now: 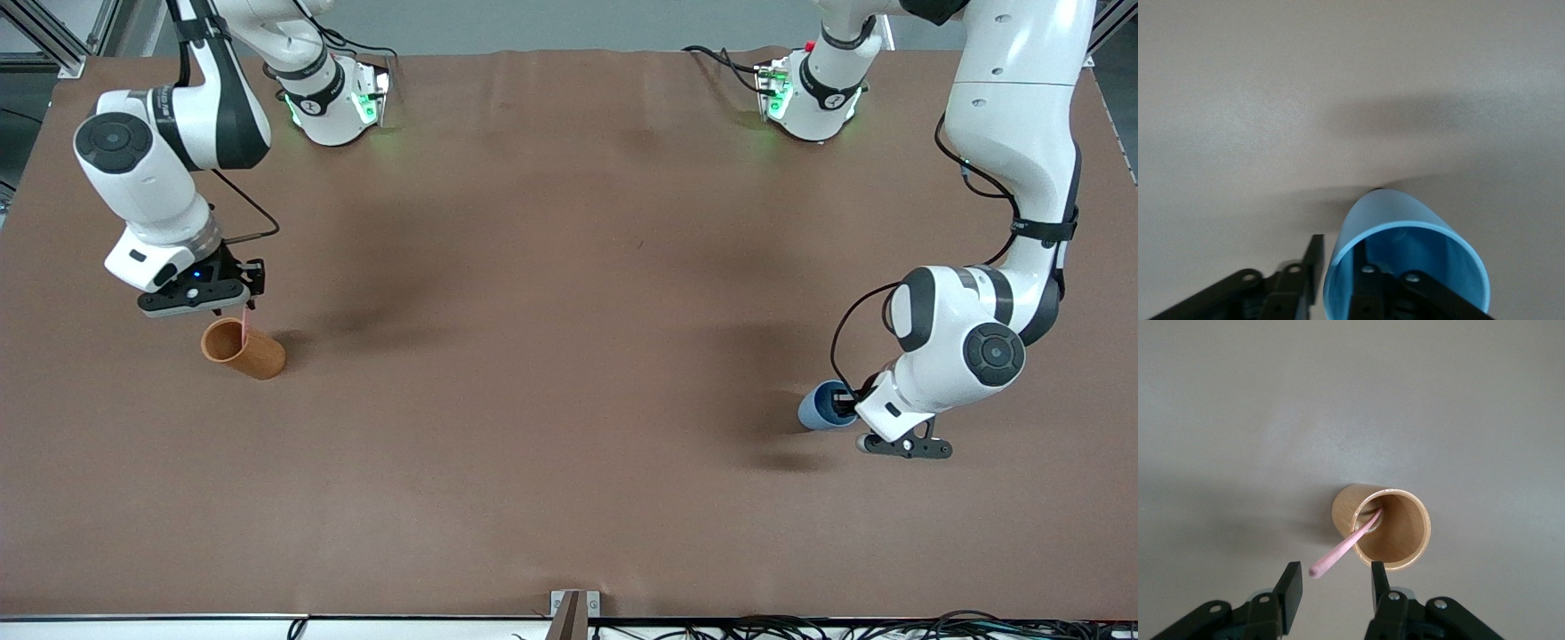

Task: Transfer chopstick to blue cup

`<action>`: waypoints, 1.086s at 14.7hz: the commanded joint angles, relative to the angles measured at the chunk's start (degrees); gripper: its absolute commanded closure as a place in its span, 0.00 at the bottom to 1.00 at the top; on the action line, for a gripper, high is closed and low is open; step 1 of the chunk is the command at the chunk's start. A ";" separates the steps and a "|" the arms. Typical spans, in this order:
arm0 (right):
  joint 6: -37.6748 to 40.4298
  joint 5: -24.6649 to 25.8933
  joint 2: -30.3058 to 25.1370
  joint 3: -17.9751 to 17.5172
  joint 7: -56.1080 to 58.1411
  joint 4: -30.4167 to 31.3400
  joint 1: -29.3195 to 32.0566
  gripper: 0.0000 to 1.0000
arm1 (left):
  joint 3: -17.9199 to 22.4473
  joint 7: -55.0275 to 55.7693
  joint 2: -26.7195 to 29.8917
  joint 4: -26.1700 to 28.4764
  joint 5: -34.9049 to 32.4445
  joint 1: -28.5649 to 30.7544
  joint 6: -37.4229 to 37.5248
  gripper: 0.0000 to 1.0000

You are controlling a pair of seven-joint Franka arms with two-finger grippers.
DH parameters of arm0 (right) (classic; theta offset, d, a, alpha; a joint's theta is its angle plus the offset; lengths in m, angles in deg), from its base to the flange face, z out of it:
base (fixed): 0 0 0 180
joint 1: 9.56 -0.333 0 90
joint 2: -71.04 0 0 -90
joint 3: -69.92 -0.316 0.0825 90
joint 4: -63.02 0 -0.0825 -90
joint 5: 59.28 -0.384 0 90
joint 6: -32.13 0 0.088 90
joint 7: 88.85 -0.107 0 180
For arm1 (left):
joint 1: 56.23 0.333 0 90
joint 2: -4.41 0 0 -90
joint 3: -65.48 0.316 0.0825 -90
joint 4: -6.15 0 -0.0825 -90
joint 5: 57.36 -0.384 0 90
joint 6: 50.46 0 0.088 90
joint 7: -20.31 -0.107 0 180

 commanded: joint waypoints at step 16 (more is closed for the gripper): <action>-3.08 5.91 1.46 0.17 -0.77 0.34 0.09 0.93 | -13.31 45.11 7.62 -1.76 -3.82 -17.92 7.68 0.99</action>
